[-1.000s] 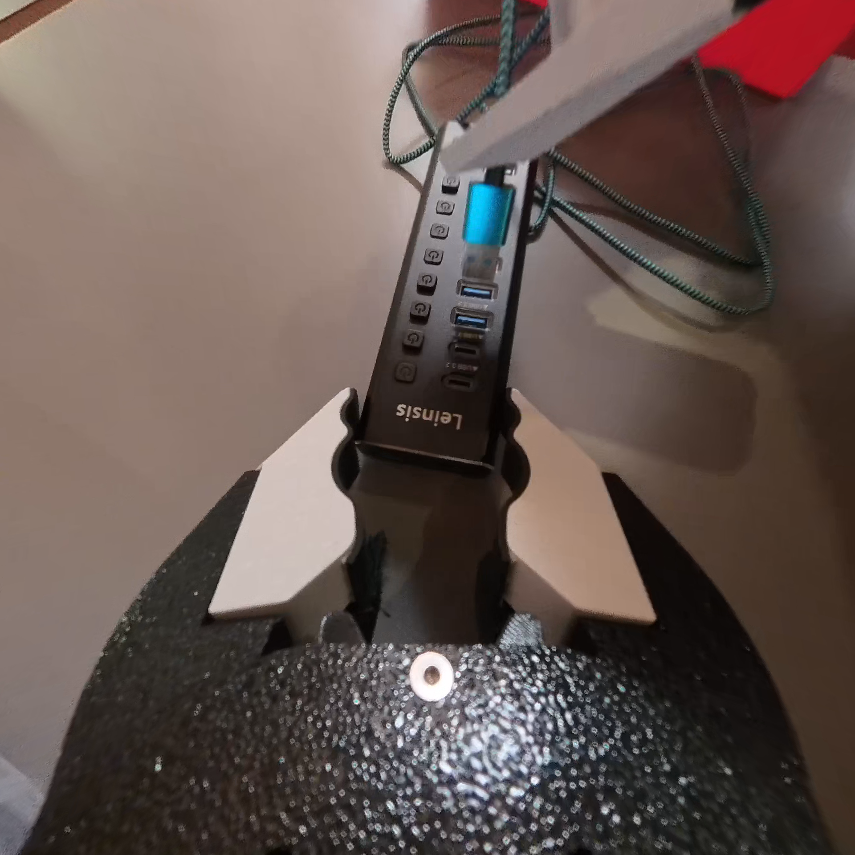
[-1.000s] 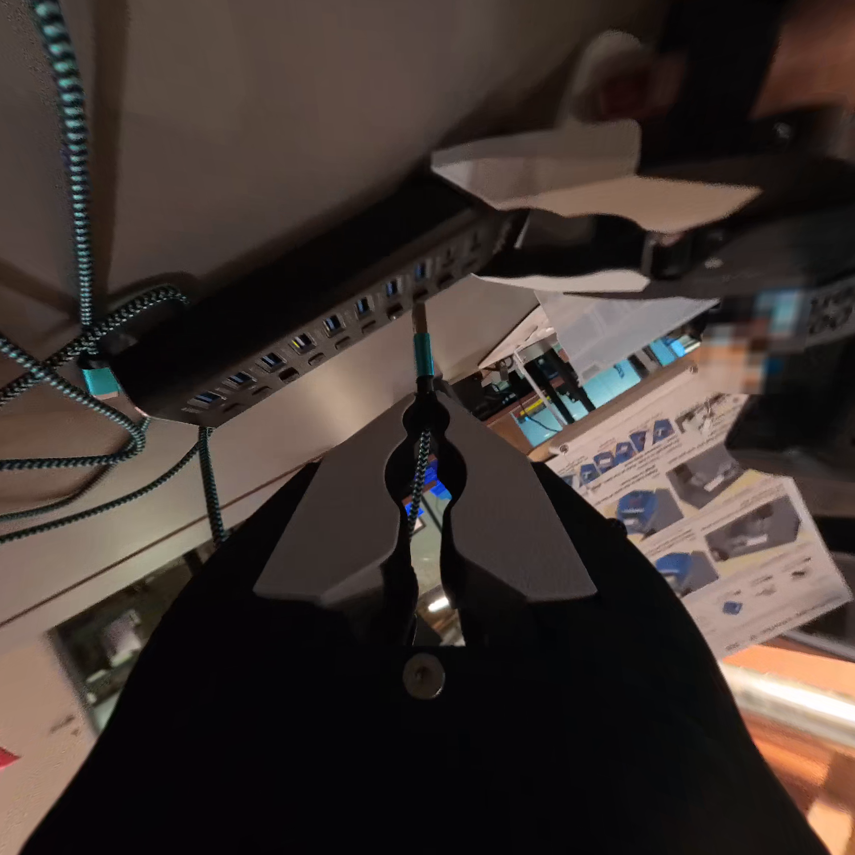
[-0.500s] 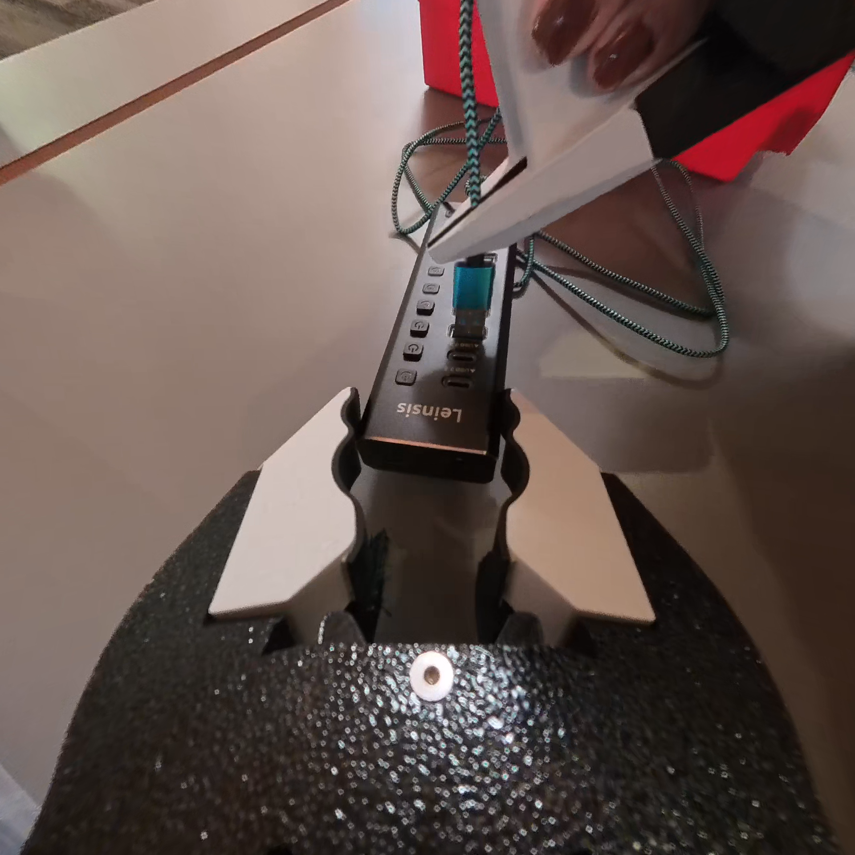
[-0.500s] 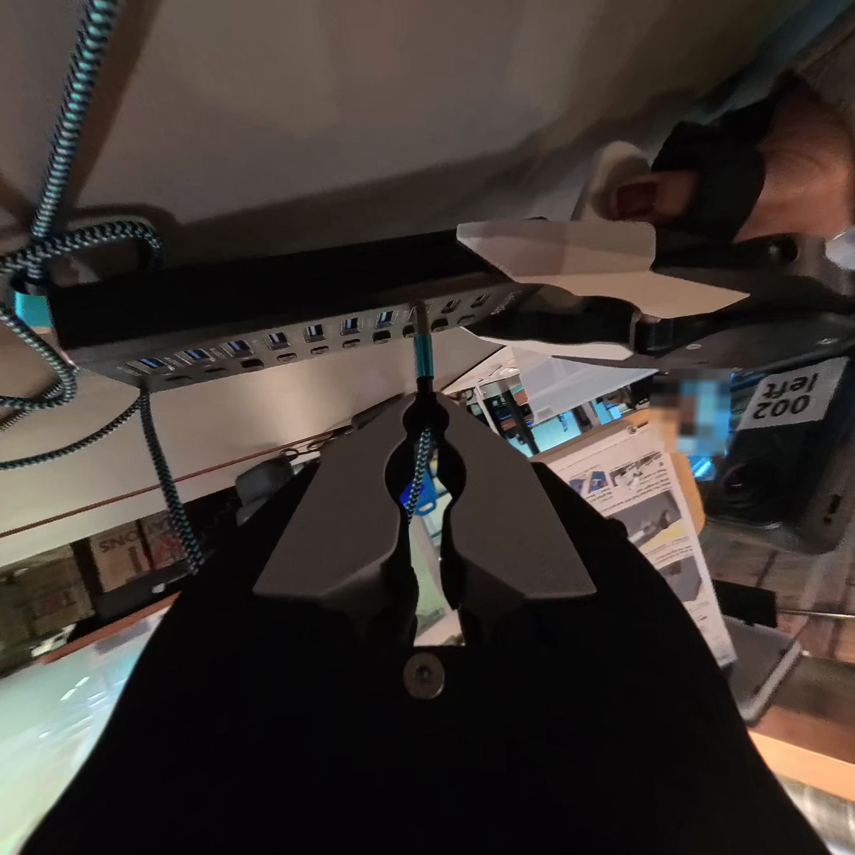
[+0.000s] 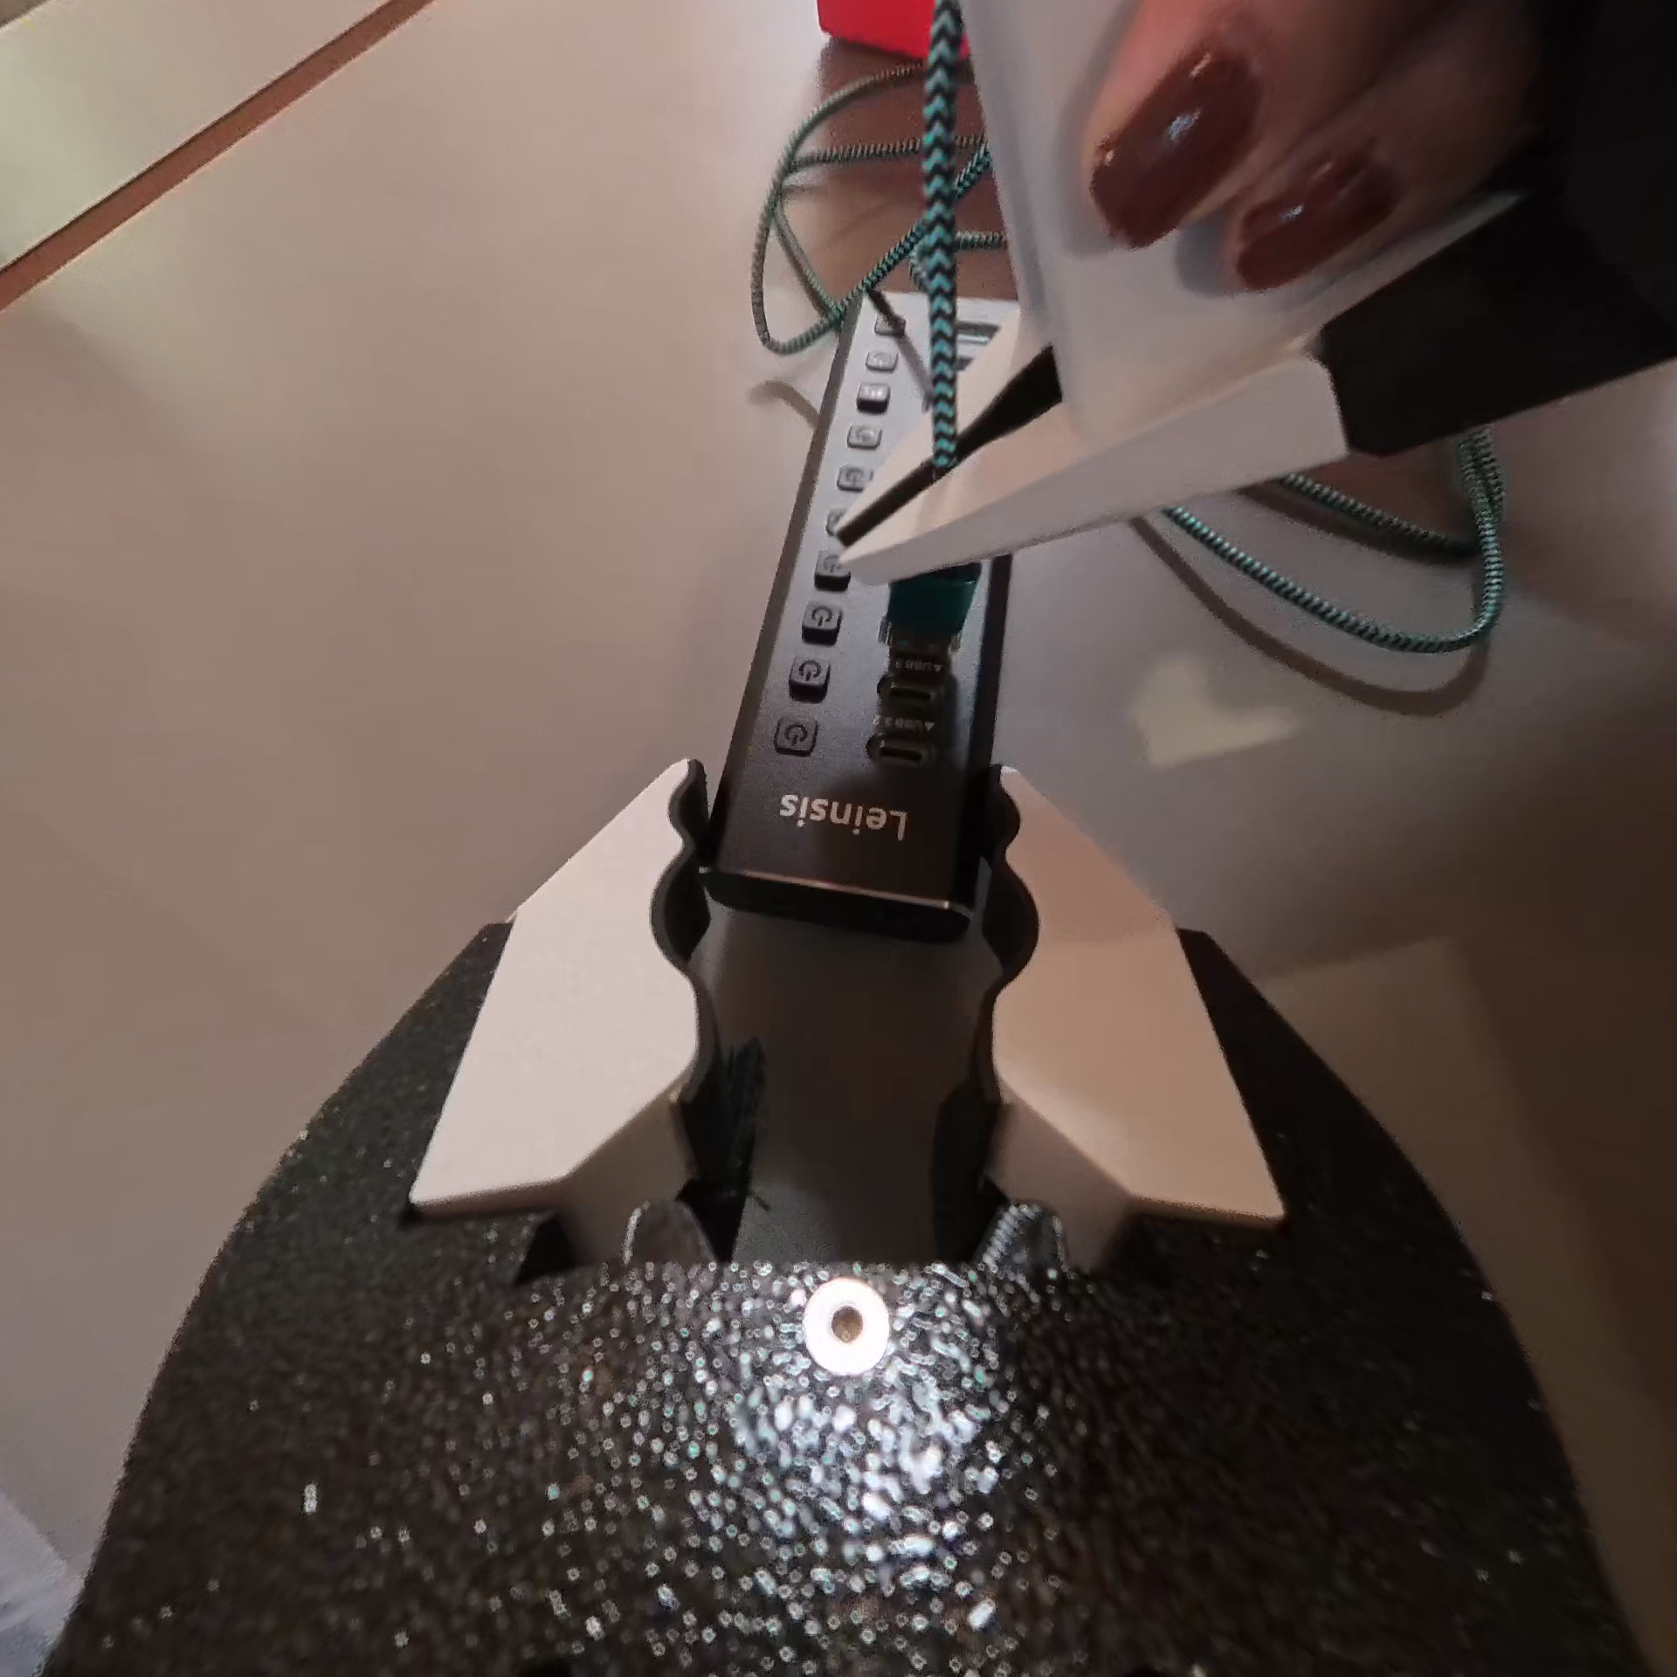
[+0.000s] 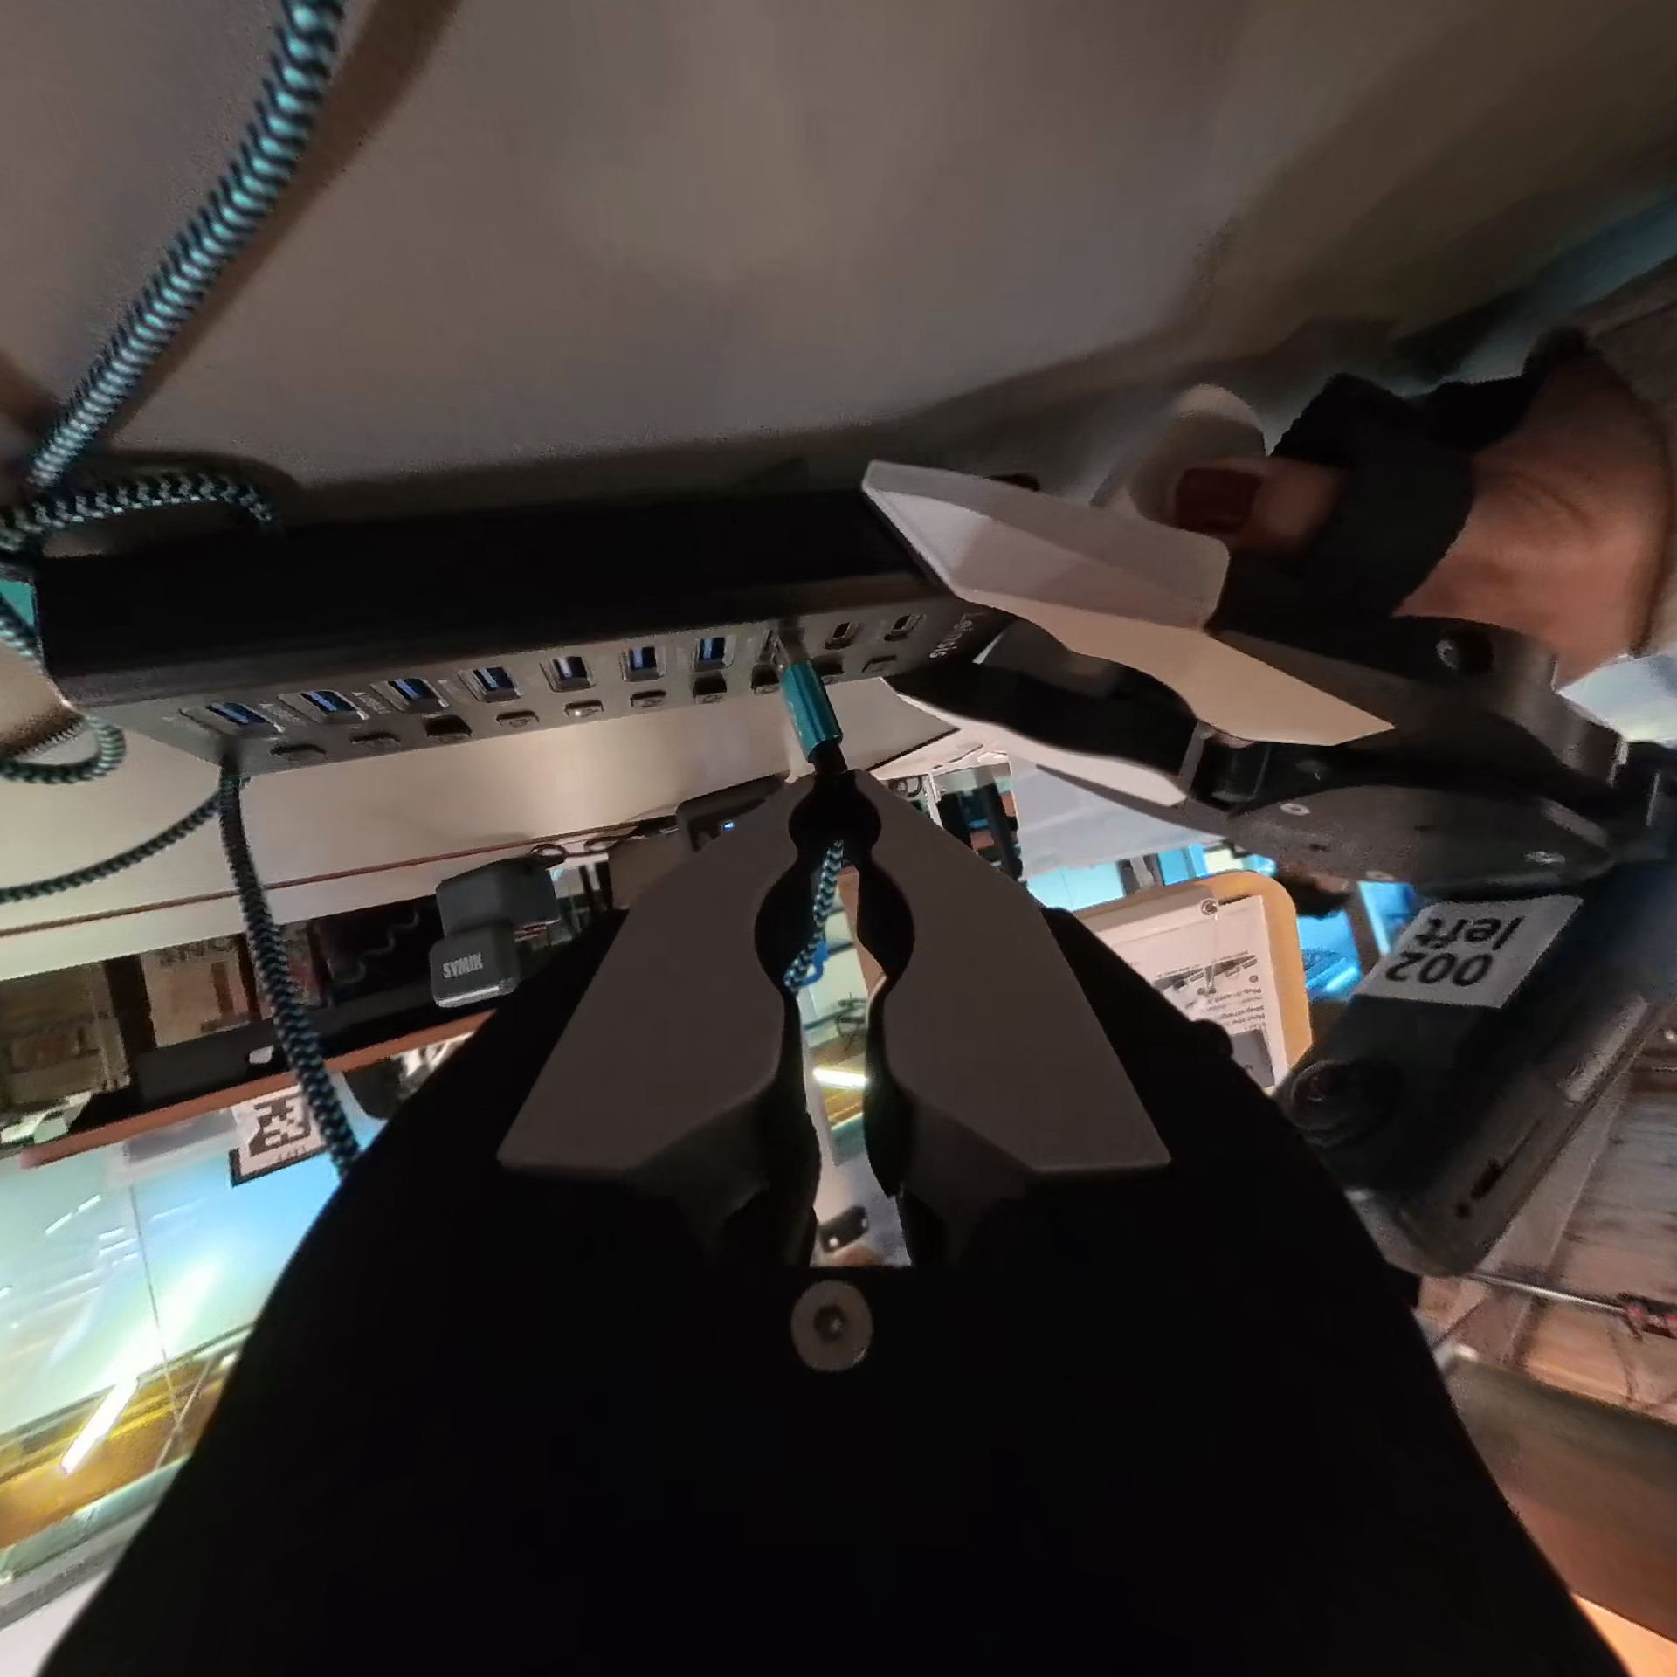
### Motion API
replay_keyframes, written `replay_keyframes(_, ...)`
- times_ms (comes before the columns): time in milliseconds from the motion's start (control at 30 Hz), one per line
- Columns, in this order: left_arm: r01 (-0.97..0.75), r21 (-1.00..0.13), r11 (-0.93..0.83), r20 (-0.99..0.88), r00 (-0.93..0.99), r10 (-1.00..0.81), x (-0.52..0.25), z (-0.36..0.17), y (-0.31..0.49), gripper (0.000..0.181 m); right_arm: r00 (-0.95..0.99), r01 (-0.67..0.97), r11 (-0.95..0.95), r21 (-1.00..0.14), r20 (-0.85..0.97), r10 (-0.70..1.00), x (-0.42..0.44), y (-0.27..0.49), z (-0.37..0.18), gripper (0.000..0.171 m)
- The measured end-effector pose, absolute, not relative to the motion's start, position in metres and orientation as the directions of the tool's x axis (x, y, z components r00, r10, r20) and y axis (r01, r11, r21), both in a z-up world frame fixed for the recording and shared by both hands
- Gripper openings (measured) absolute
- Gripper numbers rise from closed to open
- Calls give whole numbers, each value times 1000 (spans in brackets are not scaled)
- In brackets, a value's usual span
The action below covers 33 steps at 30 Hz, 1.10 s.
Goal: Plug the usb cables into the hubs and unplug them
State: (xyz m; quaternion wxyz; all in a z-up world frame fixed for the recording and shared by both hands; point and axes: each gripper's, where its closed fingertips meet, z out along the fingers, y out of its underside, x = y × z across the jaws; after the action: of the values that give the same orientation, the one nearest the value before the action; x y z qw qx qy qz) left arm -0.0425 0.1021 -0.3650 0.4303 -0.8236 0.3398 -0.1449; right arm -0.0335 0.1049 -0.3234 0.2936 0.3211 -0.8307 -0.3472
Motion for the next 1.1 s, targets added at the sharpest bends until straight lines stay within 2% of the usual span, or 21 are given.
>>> replay_keyframes(400,-451,-811,-372,-88,723,-685,-40,-363,105,58,-657,-262,573,777,292,-695,-32,108,-323,0)
replay_keyframes(567,-442,-828,-346,-103,725,-681,-38,-356,106,57,-664,-210,631,747,365,-653,-29,111,-320,0)
replay_keyframes(700,-457,-816,-354,-111,725,-680,-38,-359,107,57,-655,-195,583,789,337,-676,-31,111,-321,0)
replay_keyframes(867,-417,-851,-319,-102,728,-678,-33,-344,108,57,-652,-162,632,758,398,-645,-25,117,-312,0)
replay_keyframes(1100,-469,-810,-352,-123,723,-680,-36,-357,108,57,-665,-137,608,782,382,-641,-31,116,-320,0)
